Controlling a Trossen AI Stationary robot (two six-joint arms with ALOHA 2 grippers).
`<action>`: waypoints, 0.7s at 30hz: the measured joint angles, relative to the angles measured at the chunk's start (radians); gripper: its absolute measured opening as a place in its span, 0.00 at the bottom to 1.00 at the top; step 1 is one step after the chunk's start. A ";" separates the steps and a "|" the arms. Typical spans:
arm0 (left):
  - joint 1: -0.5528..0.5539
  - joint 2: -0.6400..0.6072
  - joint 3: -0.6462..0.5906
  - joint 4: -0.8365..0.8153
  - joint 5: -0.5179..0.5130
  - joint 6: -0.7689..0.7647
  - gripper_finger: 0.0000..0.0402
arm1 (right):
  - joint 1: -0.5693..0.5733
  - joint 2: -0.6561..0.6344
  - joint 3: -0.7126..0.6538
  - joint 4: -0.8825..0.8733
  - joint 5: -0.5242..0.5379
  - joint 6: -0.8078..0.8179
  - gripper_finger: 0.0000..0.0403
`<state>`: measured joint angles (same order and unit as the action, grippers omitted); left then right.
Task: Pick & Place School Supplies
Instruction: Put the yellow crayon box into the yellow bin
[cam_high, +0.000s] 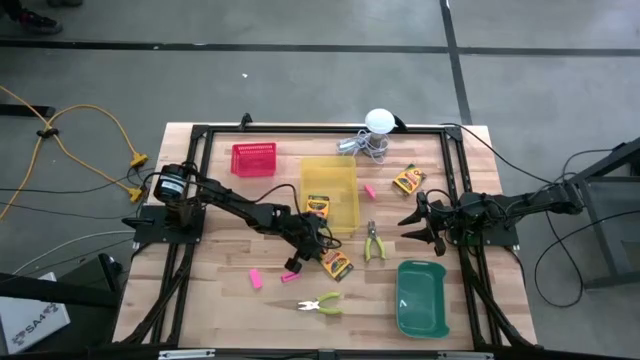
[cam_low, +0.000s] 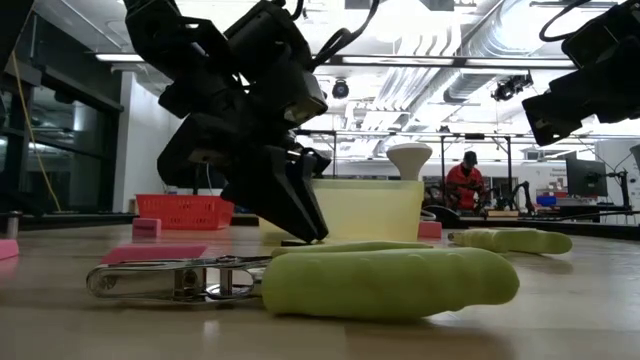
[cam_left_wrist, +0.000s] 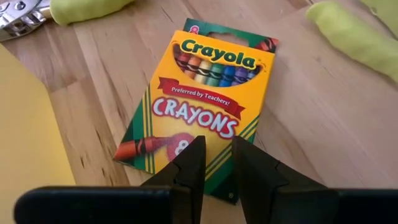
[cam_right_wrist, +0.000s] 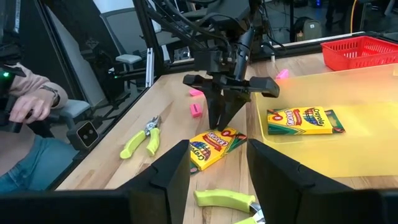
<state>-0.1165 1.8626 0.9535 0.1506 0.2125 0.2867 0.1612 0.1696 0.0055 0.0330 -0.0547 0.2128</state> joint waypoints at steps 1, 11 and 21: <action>0.000 0.000 0.000 -0.002 -0.001 0.000 0.19 | 0.000 0.000 0.000 0.000 0.000 0.000 0.37; 0.000 0.000 0.000 -0.004 -0.003 0.001 0.19 | 0.000 0.000 0.000 0.000 0.000 0.000 0.37; 0.000 0.000 0.000 -0.003 -0.003 0.000 0.19 | 0.000 0.000 0.000 0.007 0.003 -0.012 0.37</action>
<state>-0.1165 1.8622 0.9535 0.1473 0.2092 0.2864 0.1615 0.1692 0.0051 0.0399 -0.0516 0.2006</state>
